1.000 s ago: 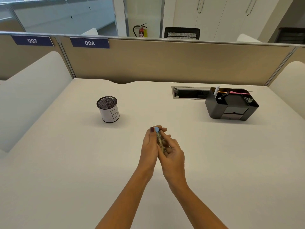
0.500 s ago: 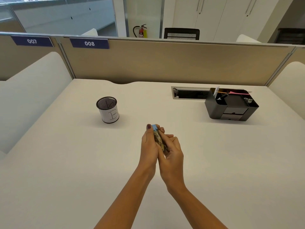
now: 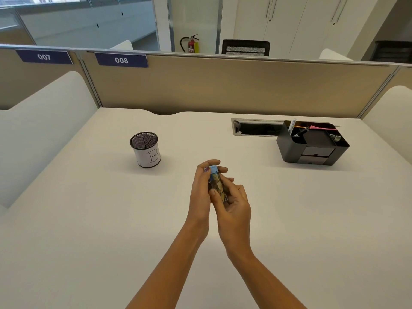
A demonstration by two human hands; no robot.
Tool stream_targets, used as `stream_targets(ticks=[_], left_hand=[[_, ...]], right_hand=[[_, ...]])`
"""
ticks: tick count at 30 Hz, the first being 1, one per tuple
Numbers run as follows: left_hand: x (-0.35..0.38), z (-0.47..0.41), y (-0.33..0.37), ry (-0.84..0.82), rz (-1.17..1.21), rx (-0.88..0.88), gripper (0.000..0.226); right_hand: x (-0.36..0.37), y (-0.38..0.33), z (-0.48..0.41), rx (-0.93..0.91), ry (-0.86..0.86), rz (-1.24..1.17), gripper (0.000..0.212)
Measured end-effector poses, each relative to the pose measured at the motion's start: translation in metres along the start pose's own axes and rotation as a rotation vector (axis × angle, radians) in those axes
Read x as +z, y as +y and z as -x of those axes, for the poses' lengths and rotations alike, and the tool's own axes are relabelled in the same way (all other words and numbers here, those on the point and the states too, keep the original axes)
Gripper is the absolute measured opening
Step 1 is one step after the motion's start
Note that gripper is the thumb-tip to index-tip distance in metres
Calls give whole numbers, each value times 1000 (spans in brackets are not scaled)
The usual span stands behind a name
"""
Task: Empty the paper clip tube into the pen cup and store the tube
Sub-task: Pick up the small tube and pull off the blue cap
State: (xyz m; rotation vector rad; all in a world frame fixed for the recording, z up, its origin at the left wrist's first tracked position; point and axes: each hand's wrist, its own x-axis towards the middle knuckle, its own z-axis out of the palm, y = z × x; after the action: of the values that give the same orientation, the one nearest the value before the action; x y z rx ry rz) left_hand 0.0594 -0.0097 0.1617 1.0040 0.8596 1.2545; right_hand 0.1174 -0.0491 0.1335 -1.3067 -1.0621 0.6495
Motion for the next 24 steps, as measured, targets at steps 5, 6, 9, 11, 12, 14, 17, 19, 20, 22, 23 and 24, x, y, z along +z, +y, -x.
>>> stream_targets(ticks=[5, 6, 9, 11, 12, 14, 17, 19, 20, 22, 23, 24], left_hand=[[0, -2, 0, -11, -1, -37, 30], [0, -2, 0, -12, -11, -44, 31], [0, -3, 2, -20, -58, -50, 33], [0, -4, 5, -26, -55, -63, 34], [0, -5, 7, -27, -35, -75, 35], [0, -7, 10, -20, 7, -92, 35], [1, -9, 10, -23, 19, -91, 36], [2, -10, 9, -39, 18, -99, 34], [2, -10, 8, -48, 21, -106, 33], [1, -10, 8, -61, 40, -121, 32], [1, -10, 8, -65, 52, -126, 31], [1, -11, 7, -66, 61, -132, 31]], right_hand=[[1, -5, 1, -158, 109, 195, 40], [1, -5, 1, -171, 127, 216, 40], [2, -6, -1, -143, 157, 195, 36], [2, -6, -1, -129, 162, 183, 33], [2, -6, -2, -130, 163, 187, 33], [2, -7, -2, -135, 162, 194, 33], [3, -10, -3, -131, 170, 206, 33], [3, -13, -5, -122, 160, 219, 33], [2, -14, -6, -116, 147, 224, 32], [2, -16, -8, -88, 107, 228, 32], [2, -19, -8, -65, 80, 220, 34], [2, -20, -8, -39, 48, 204, 37]])
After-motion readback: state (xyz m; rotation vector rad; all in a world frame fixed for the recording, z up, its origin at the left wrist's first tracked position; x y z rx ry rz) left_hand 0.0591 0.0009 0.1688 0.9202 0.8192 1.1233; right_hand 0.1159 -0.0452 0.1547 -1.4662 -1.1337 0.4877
